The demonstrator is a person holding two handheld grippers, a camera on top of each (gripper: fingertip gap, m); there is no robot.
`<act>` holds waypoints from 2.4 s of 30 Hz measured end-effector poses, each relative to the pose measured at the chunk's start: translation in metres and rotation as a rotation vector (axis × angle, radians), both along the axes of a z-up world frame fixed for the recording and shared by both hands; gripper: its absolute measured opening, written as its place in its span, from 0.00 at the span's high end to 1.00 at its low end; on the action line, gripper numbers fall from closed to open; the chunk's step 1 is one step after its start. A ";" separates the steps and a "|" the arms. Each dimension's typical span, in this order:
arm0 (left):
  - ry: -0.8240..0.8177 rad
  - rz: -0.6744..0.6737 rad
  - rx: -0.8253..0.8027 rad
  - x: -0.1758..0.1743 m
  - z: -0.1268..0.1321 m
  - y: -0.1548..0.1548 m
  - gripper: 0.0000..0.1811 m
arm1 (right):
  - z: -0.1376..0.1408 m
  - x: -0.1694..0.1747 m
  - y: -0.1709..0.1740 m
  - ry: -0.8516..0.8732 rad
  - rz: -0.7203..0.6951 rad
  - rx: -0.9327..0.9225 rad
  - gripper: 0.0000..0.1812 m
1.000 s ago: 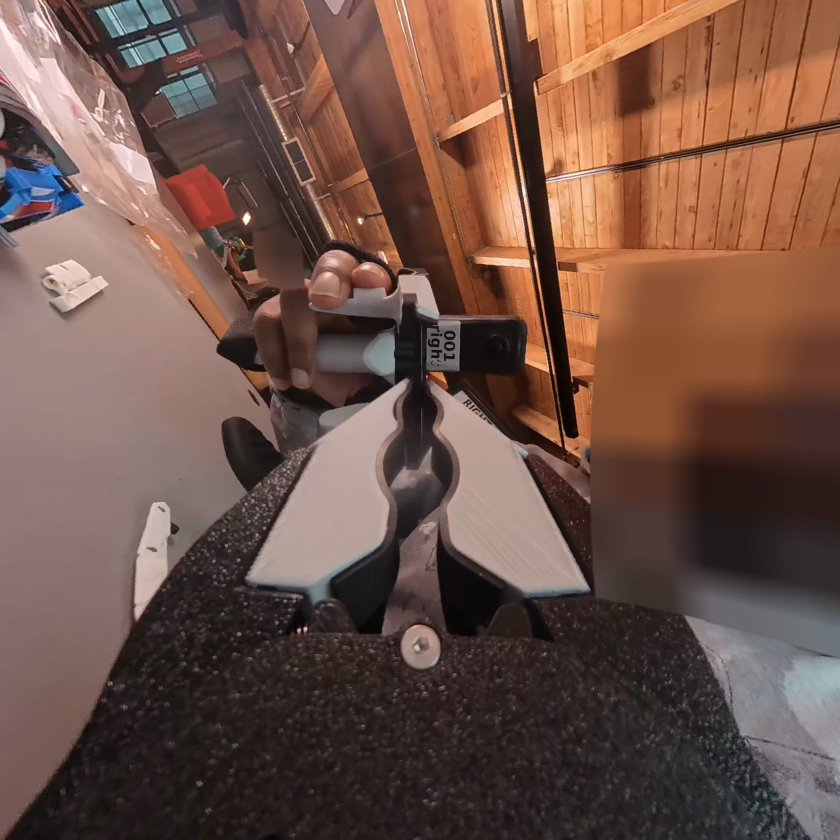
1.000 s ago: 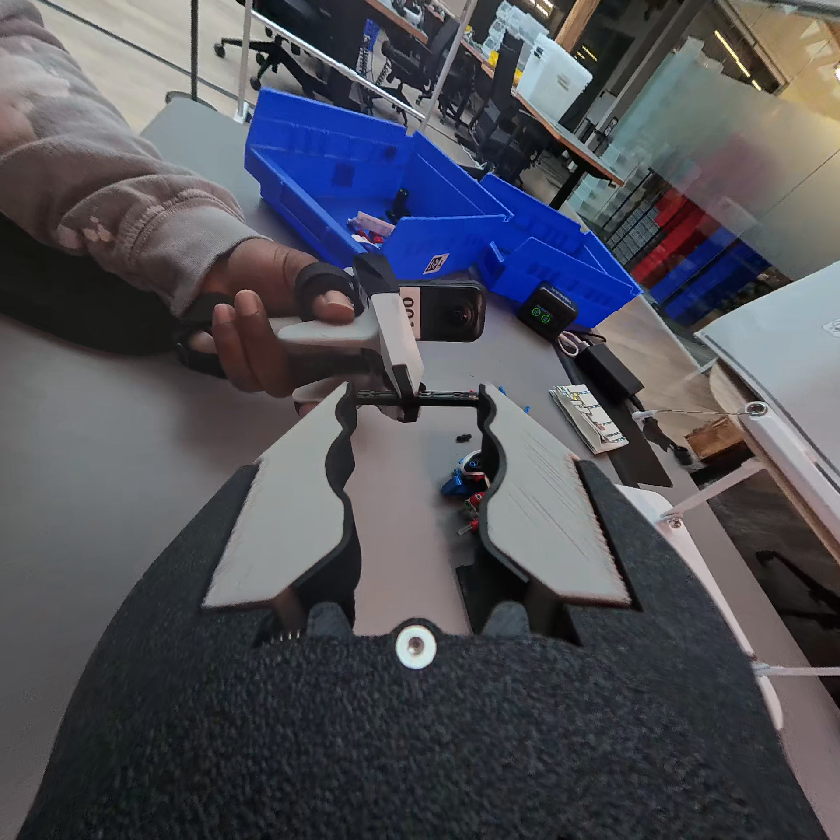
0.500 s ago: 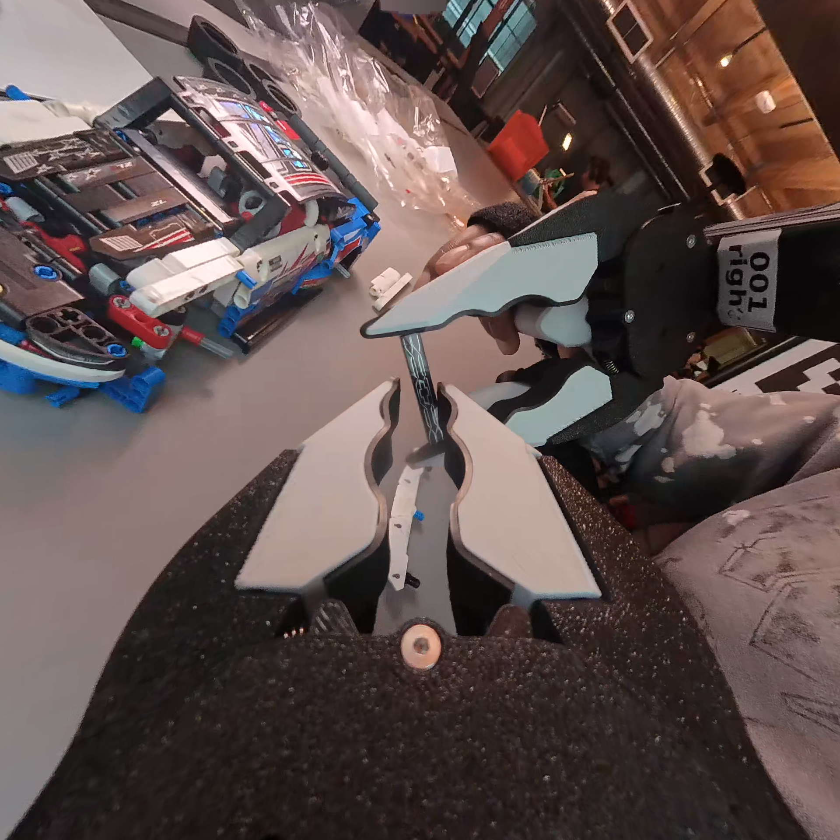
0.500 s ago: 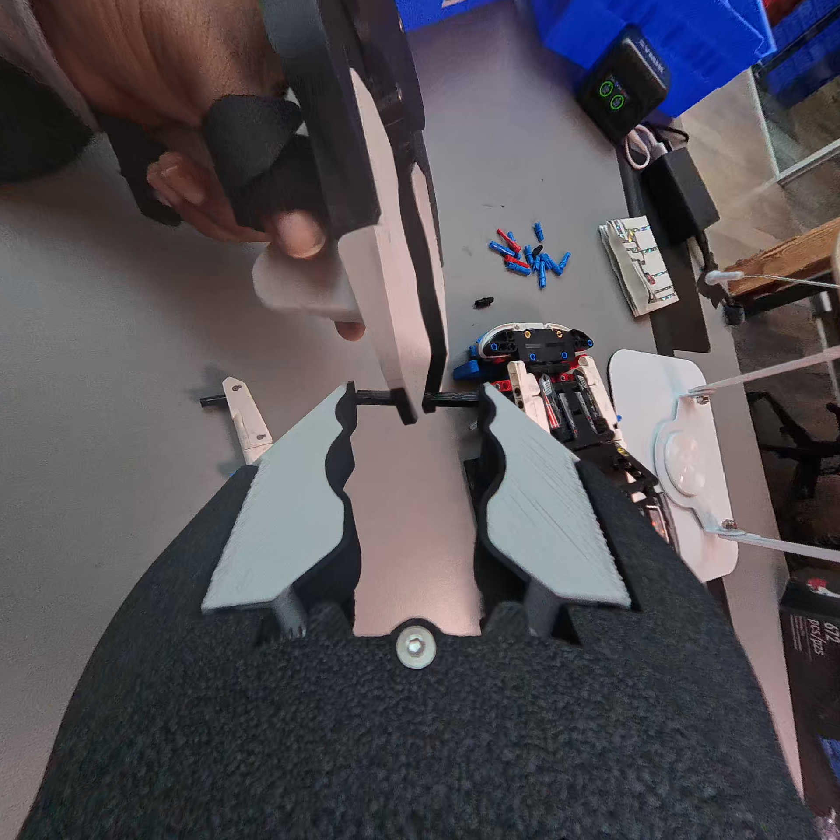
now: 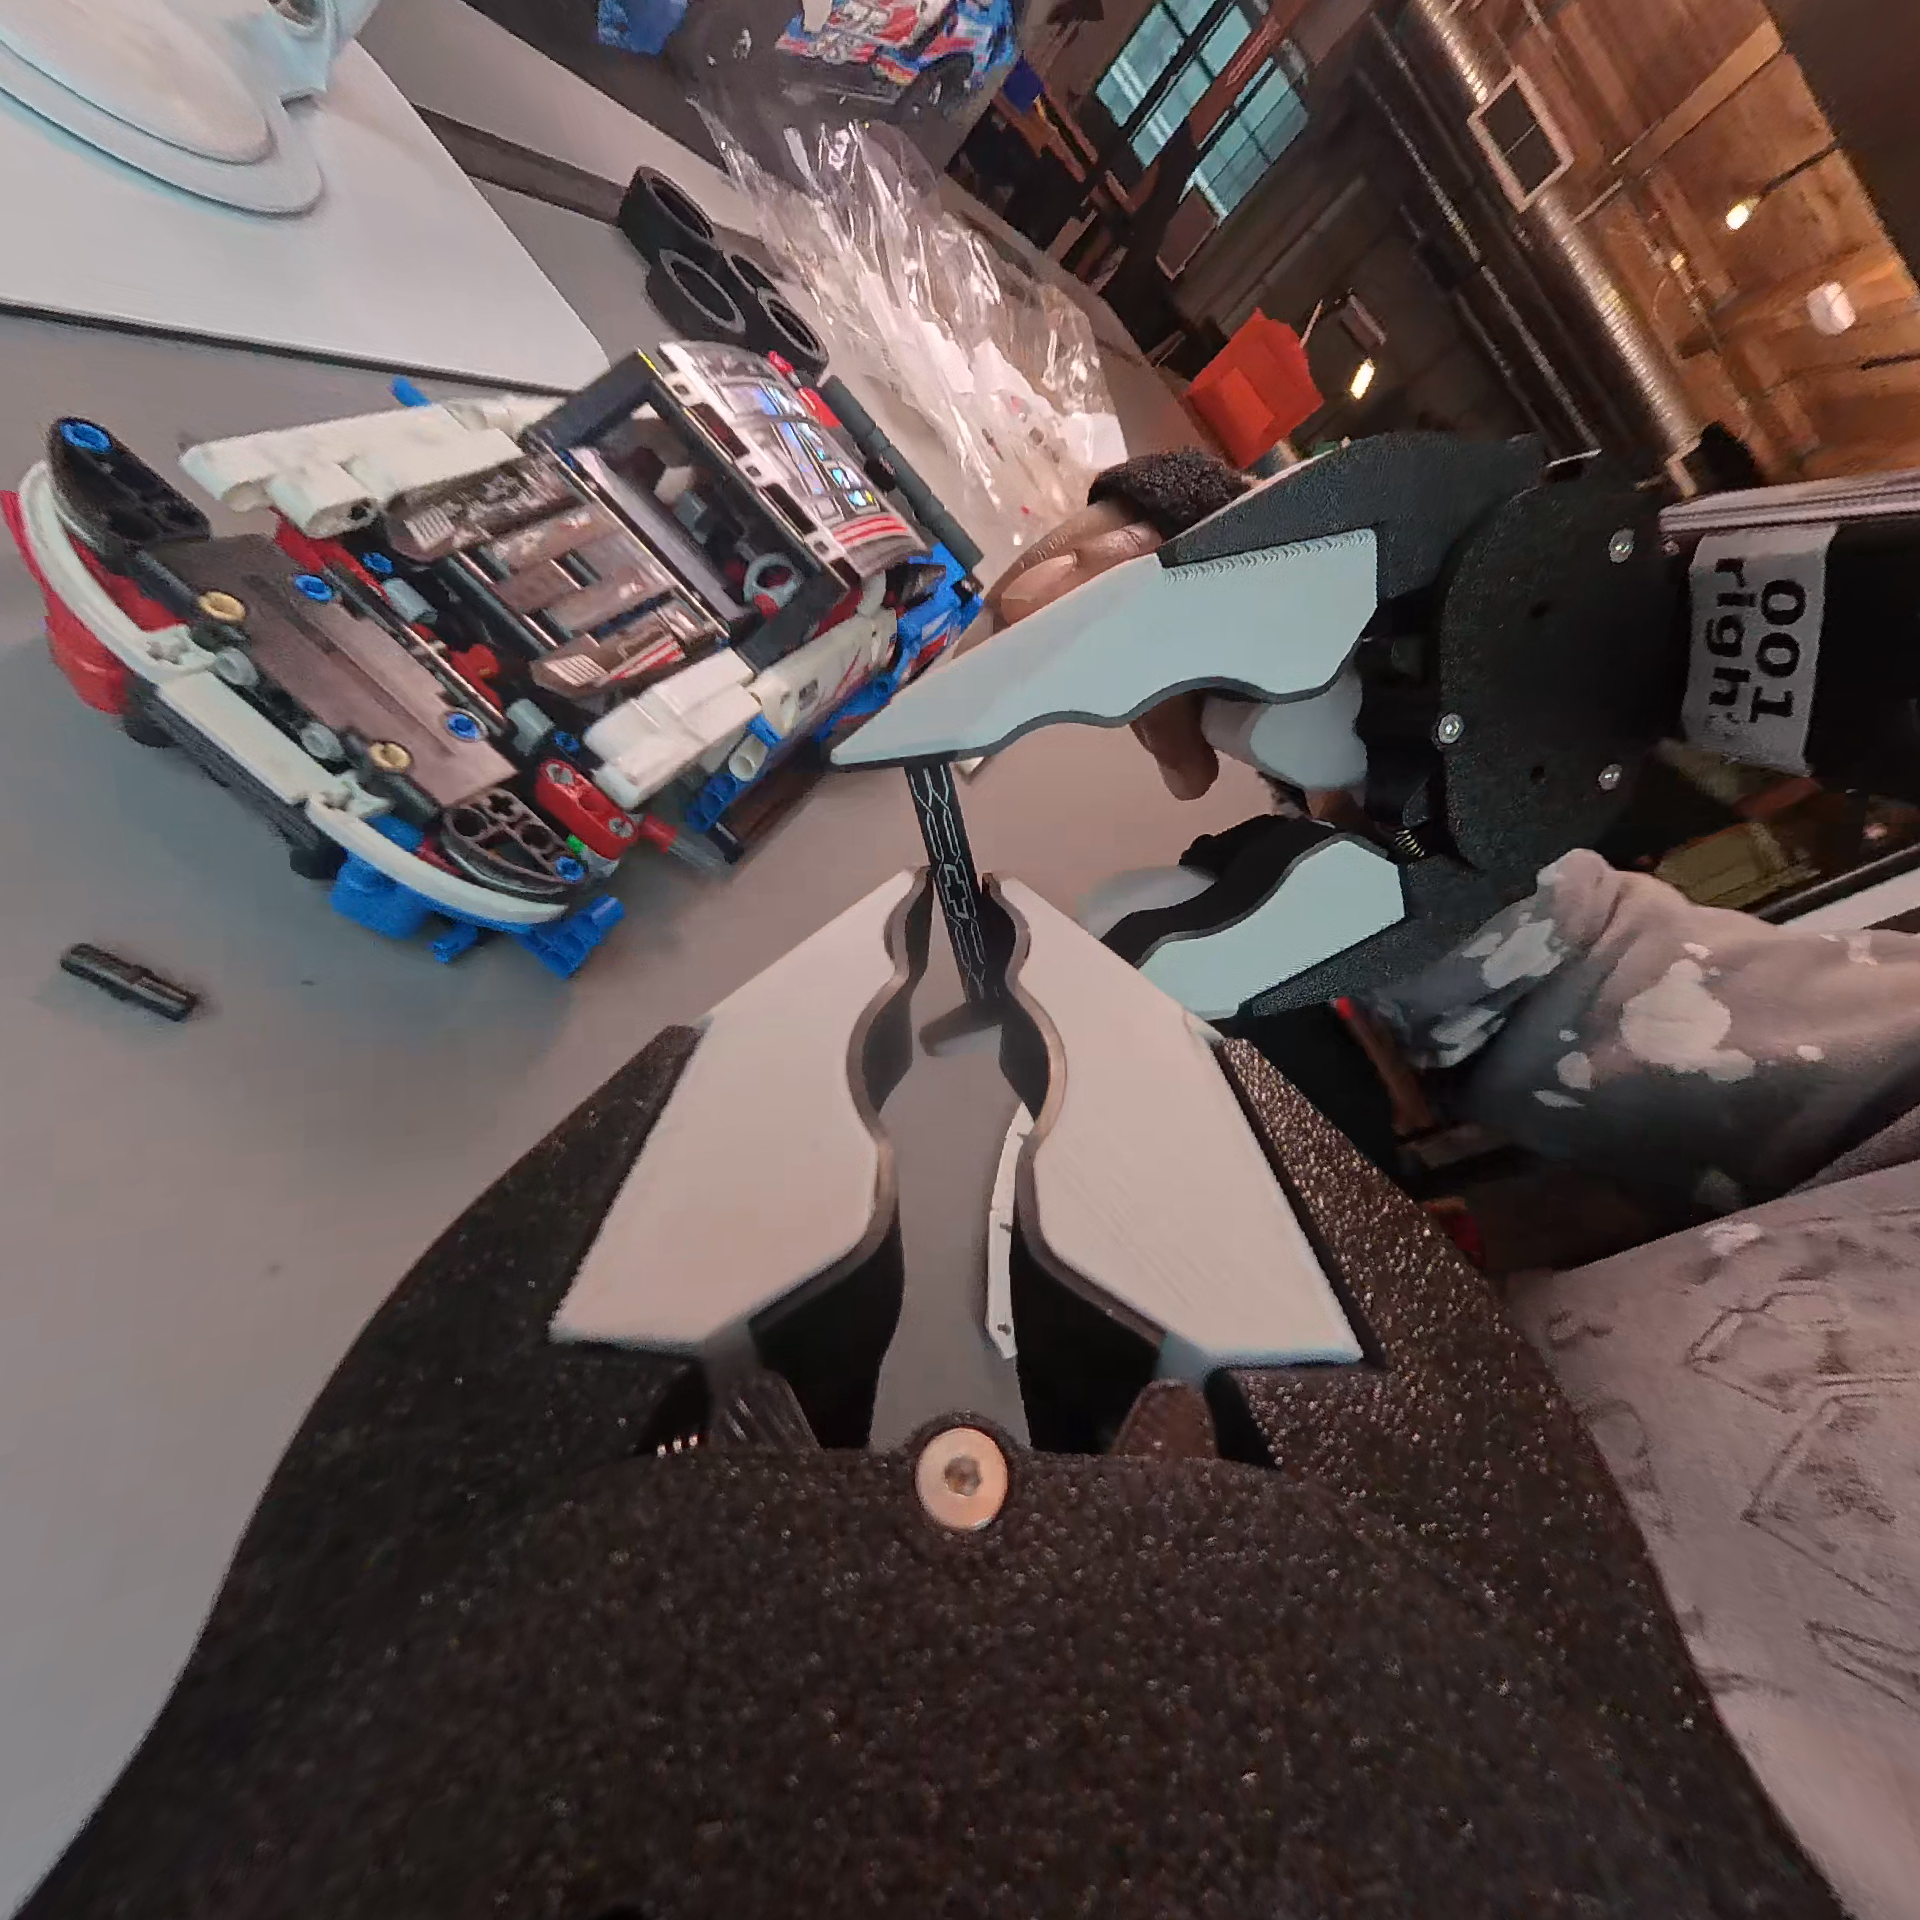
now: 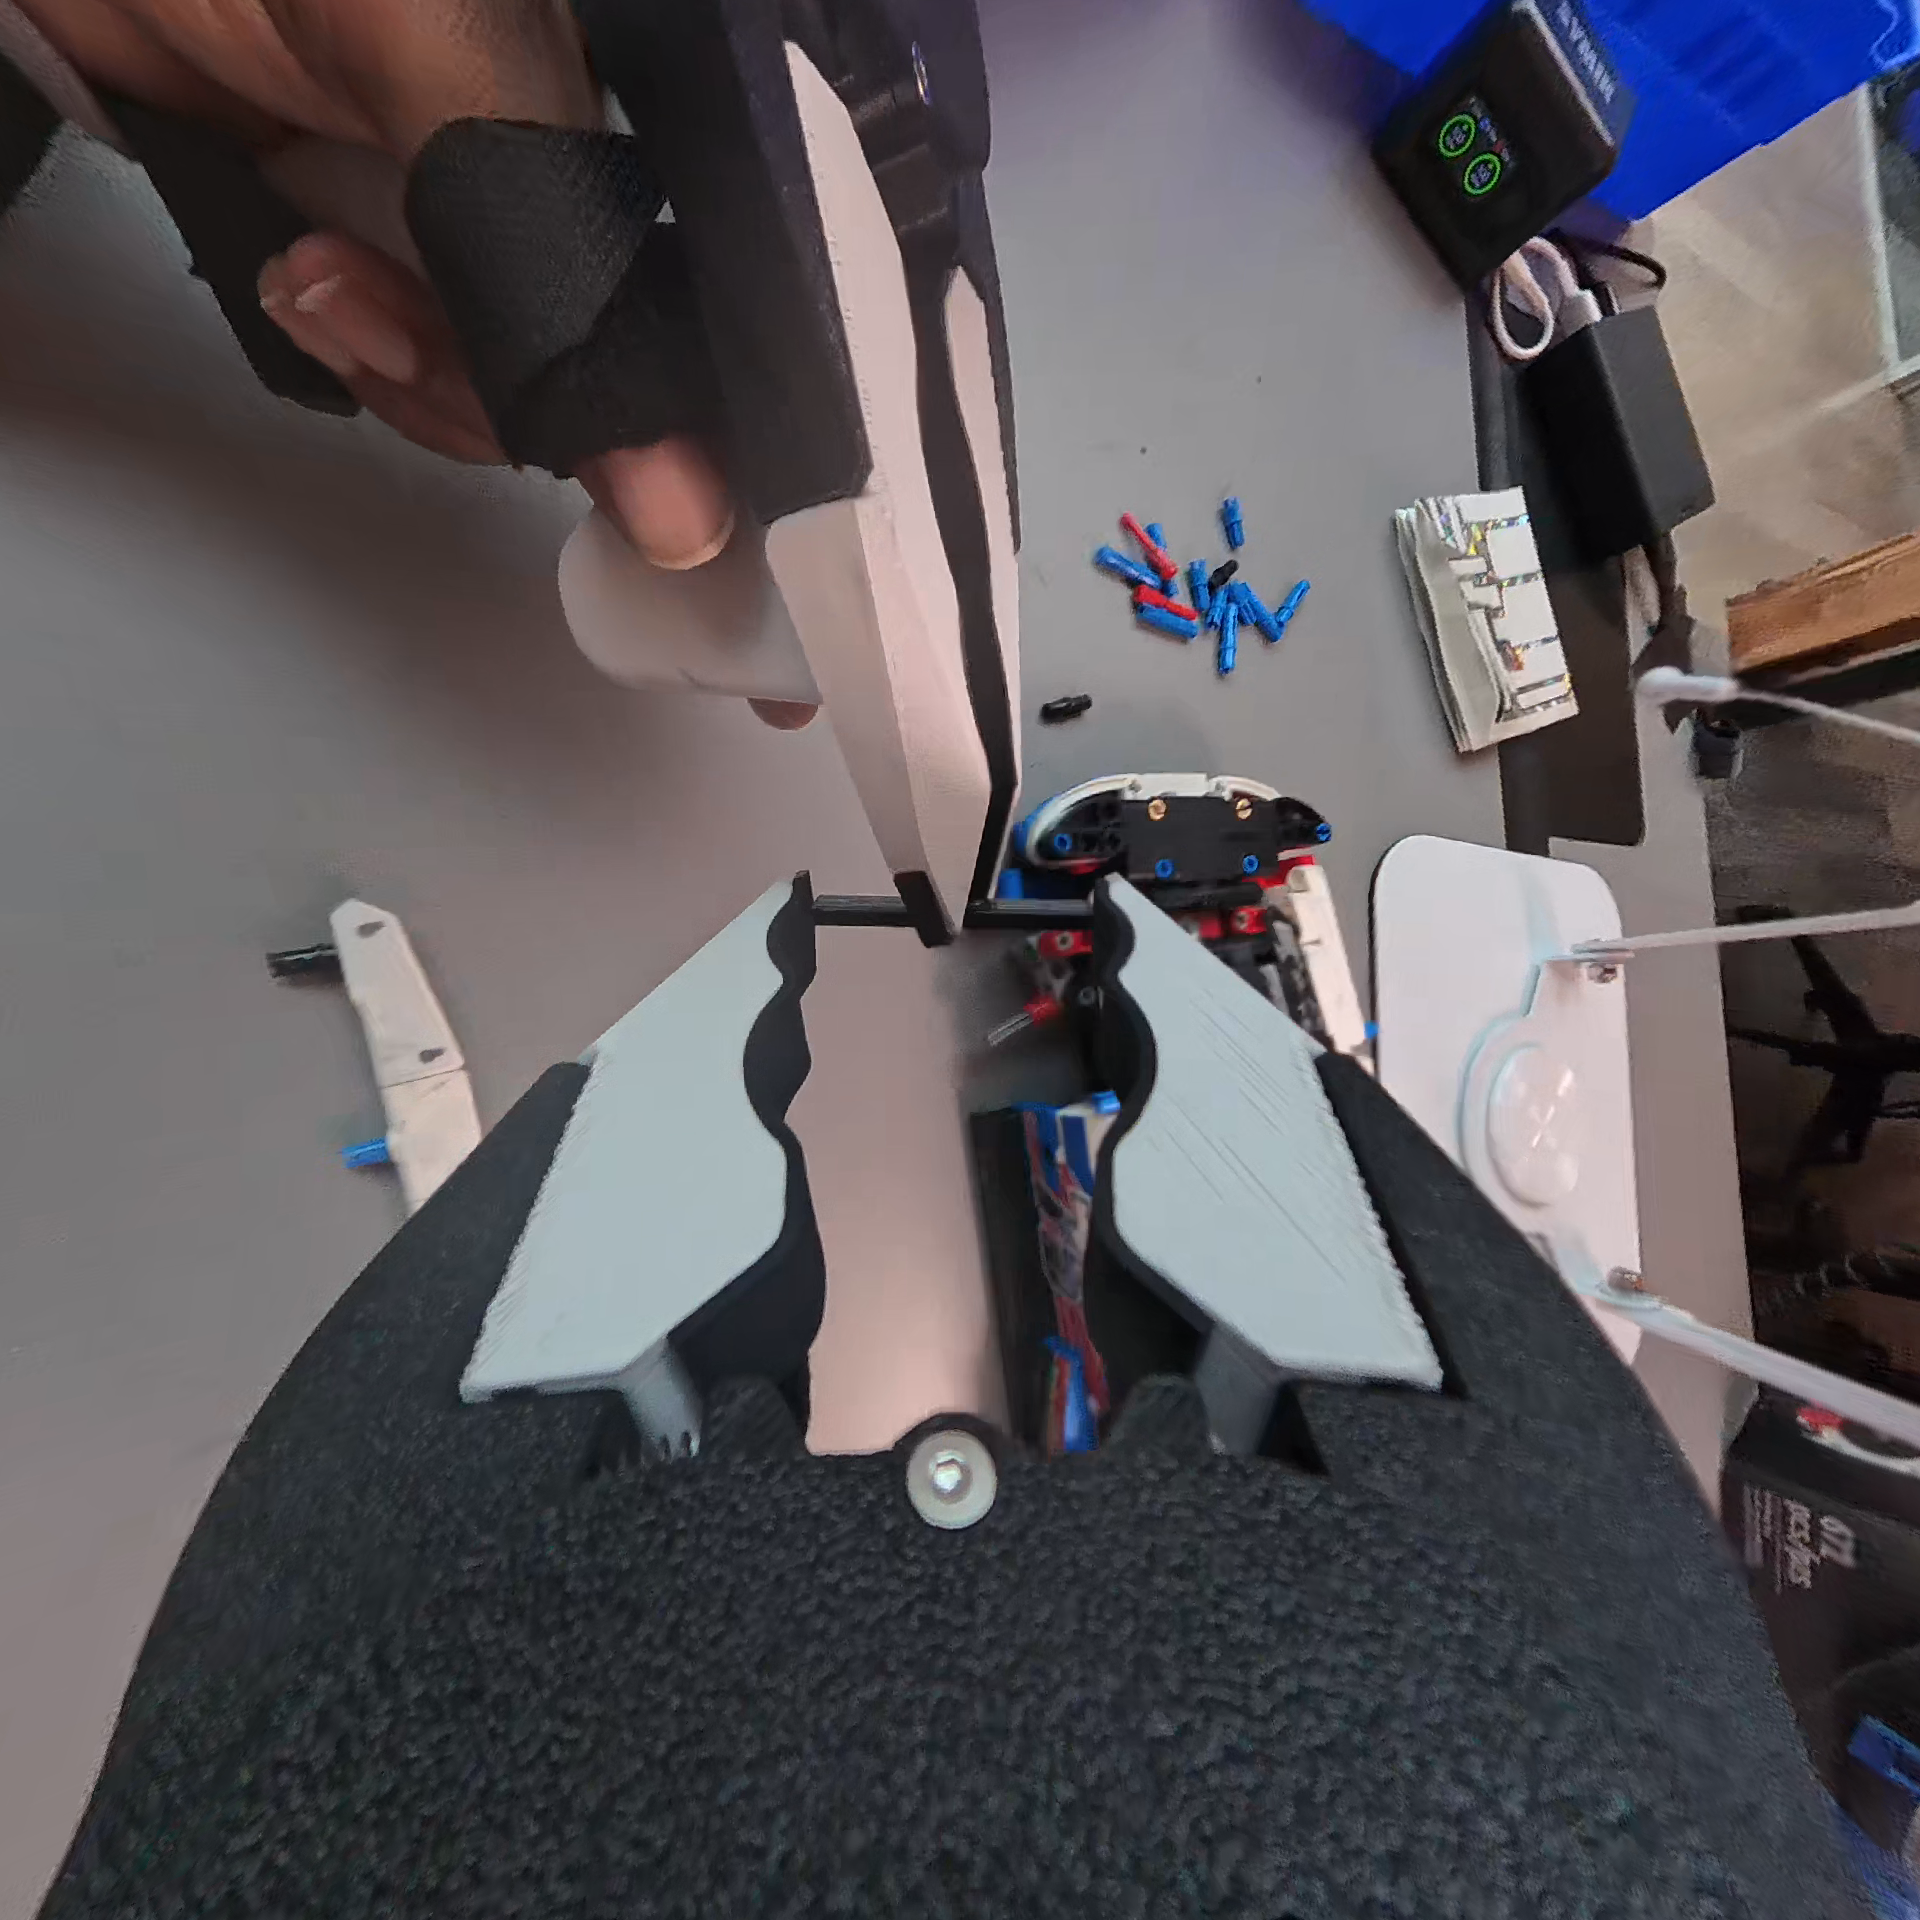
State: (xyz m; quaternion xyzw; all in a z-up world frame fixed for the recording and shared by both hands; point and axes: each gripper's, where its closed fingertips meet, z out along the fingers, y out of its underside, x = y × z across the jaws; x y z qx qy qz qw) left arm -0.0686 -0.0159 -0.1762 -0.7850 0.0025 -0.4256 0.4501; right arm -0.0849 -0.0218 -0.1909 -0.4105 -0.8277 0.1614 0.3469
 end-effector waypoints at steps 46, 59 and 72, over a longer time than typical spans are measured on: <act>-0.082 0.121 -0.238 -0.103 -0.043 0.067 0.95 | -0.041 -0.089 0.066 -0.359 -0.042 -0.187 0.72; -0.051 0.094 -0.275 -0.095 -0.050 0.070 0.98 | -0.041 -0.084 0.062 -0.407 -0.038 -0.280 0.68; -0.134 0.076 -0.279 -0.092 -0.047 0.066 0.95 | 0.010 -0.024 0.105 -0.245 -0.037 -0.299 0.53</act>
